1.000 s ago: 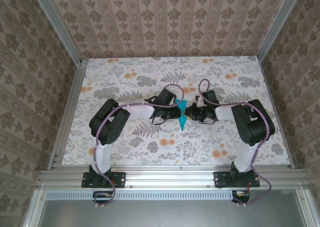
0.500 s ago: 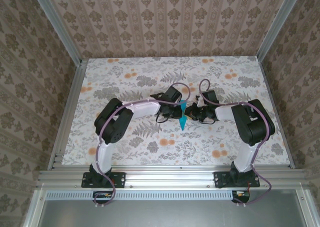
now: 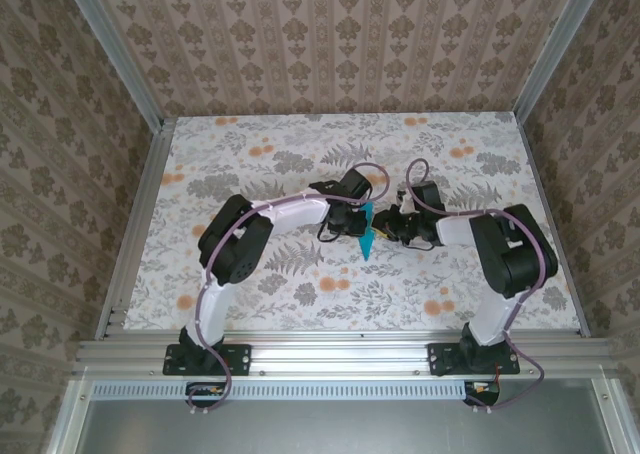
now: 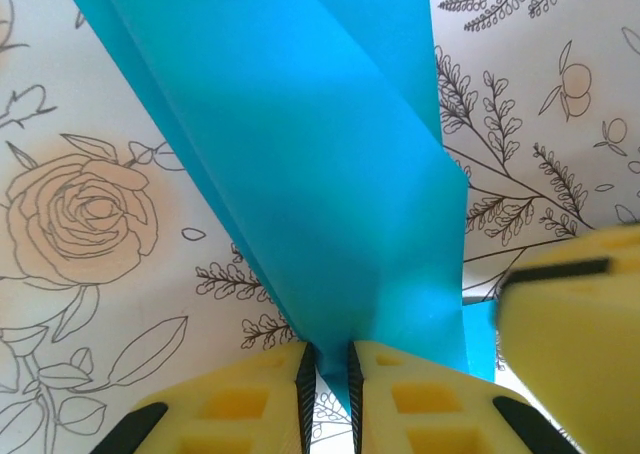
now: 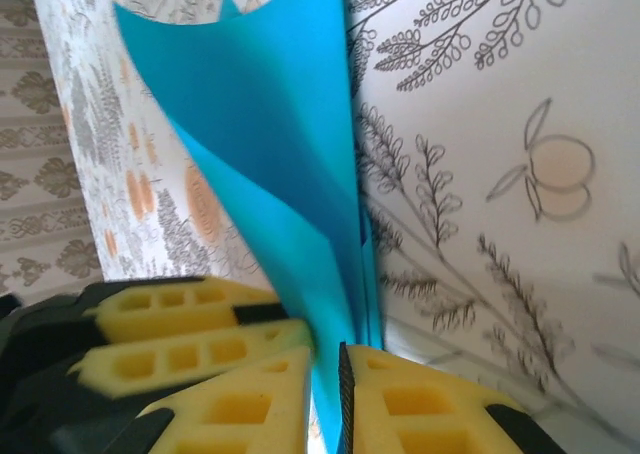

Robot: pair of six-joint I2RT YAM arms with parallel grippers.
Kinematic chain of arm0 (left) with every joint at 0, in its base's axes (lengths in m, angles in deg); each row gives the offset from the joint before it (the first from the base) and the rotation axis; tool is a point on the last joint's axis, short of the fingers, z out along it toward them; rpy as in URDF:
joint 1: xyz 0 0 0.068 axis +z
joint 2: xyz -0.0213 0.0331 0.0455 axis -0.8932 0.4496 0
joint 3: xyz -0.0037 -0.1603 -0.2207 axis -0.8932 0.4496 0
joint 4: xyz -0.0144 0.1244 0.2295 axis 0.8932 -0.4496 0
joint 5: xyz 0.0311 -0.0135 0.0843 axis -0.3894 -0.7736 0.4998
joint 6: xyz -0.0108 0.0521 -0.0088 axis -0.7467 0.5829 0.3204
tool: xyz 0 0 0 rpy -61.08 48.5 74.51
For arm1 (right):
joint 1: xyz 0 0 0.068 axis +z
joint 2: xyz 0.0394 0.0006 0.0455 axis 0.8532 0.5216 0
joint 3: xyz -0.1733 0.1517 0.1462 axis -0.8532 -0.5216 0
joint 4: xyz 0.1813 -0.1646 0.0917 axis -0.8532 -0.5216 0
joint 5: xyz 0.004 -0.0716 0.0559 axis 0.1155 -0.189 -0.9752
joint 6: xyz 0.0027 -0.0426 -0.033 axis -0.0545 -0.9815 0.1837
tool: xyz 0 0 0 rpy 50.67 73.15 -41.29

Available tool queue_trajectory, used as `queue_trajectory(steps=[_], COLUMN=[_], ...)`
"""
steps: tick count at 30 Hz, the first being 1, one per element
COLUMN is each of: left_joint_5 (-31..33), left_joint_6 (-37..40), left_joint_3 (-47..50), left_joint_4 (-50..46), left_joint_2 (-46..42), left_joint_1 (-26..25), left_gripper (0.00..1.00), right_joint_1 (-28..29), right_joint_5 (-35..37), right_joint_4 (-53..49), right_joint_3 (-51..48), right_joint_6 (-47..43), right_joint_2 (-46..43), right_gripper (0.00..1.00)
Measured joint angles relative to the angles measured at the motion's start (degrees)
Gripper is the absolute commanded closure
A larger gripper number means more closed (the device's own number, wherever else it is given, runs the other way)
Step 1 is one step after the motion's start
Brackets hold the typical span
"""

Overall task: Fold a paper plane with a square sheet of paper (pick it up from the middle)
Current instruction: Fold the wing for the fifth time at the center of the table.

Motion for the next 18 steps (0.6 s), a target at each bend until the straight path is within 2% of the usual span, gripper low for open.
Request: queue_trajectory(steps=[7, 18], left_joint_5=[0.7, 2.5], left_joint_6=[0.8, 0.8], left_joint_3=[-2.9, -8.0], left_joint_4=[-3.4, -9.3], left_joint_2=[1.5, 3.9], left_joint_1=[-0.3, -1.0], left_gripper=[0.79, 0.79], right_joint_1=[0.4, 7.0], right_joint_5=[0.1, 1.8], right_joint_4=[-2.1, -6.6], right_joint_3=[-3.0, -6.2], right_joint_6=[-1.4, -3.8], right_joint_2=[-9.3, -10.5], right_gripper=[0.82, 0.82])
